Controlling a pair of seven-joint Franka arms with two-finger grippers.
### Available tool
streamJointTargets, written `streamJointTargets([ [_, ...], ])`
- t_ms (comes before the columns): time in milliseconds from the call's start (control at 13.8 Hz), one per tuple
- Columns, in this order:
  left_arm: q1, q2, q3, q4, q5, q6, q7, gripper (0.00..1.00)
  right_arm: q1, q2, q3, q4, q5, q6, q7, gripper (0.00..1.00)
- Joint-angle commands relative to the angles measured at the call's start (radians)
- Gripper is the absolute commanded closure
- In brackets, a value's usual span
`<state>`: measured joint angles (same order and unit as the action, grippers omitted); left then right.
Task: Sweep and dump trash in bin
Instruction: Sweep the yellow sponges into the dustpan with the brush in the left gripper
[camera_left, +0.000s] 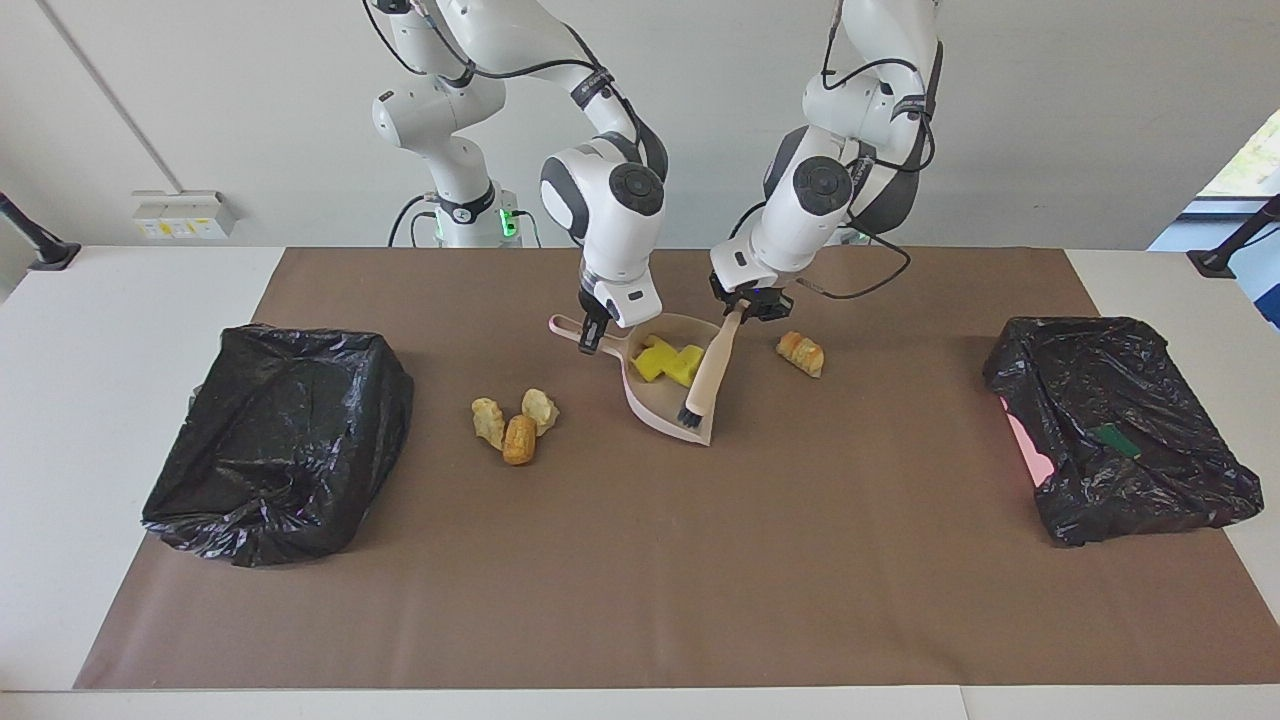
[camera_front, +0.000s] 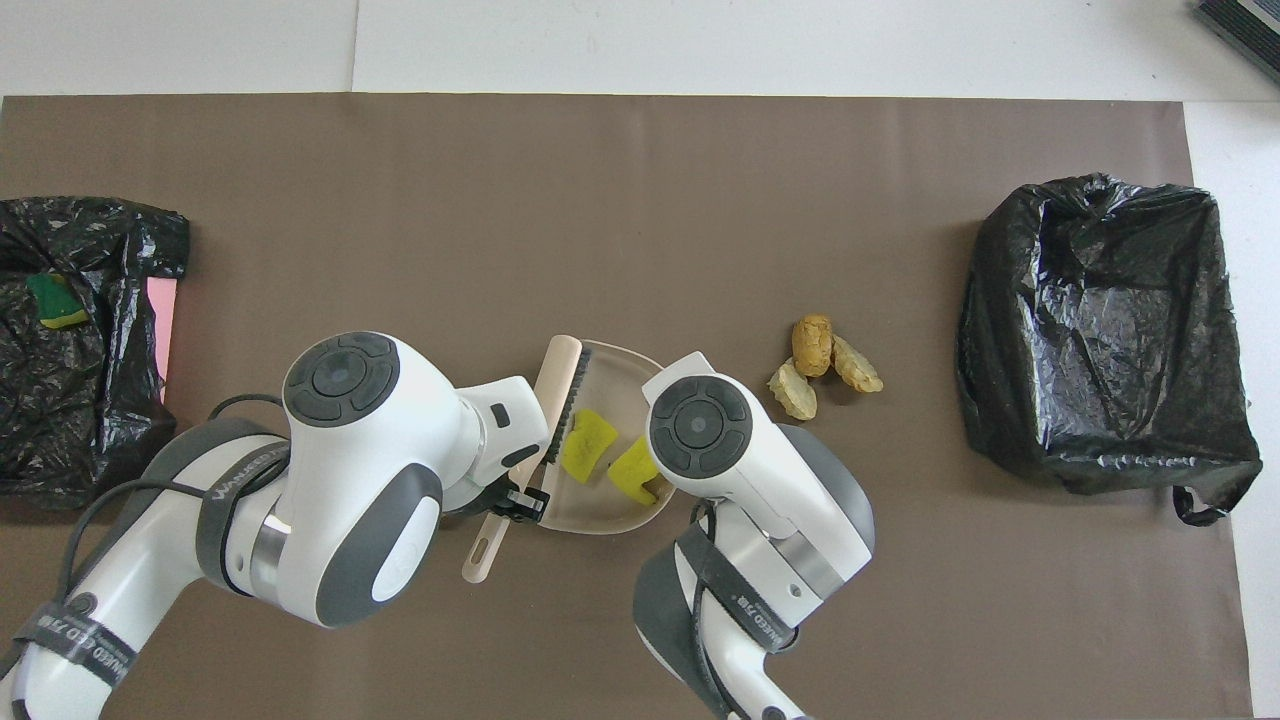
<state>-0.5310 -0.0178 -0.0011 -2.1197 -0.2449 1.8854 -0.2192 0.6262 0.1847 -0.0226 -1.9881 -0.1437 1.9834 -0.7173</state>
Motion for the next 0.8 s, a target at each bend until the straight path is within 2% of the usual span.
streamJointTargets([
  [0, -0.003, -0.049, 0.0, -0.045, 0.079, -0.038, -0.258, 1.0, -0.006, 0.009, 0.001, 0.009, -0.011, 0.009, -0.053, 1.0],
  [290, -0.001, -0.071, 0.0, -0.074, 0.145, -0.068, -0.501, 1.0, -0.002, 0.025, 0.001, 0.003, -0.013, 0.012, -0.082, 1.0],
  [362, -0.013, -0.077, -0.003, -0.072, 0.183, -0.087, -0.576, 1.0, -0.002, 0.028, 0.001, 0.008, -0.019, 0.018, -0.083, 1.0],
  [579, -0.02, -0.097, -0.013, -0.077, 0.2, -0.192, -0.705, 1.0, -0.002, 0.03, 0.001, 0.008, -0.019, 0.026, -0.083, 1.0],
  [724, -0.02, -0.141, -0.017, -0.155, 0.2, -0.161, -0.819, 1.0, -0.002, 0.03, 0.001, 0.008, -0.017, 0.026, -0.082, 1.0],
])
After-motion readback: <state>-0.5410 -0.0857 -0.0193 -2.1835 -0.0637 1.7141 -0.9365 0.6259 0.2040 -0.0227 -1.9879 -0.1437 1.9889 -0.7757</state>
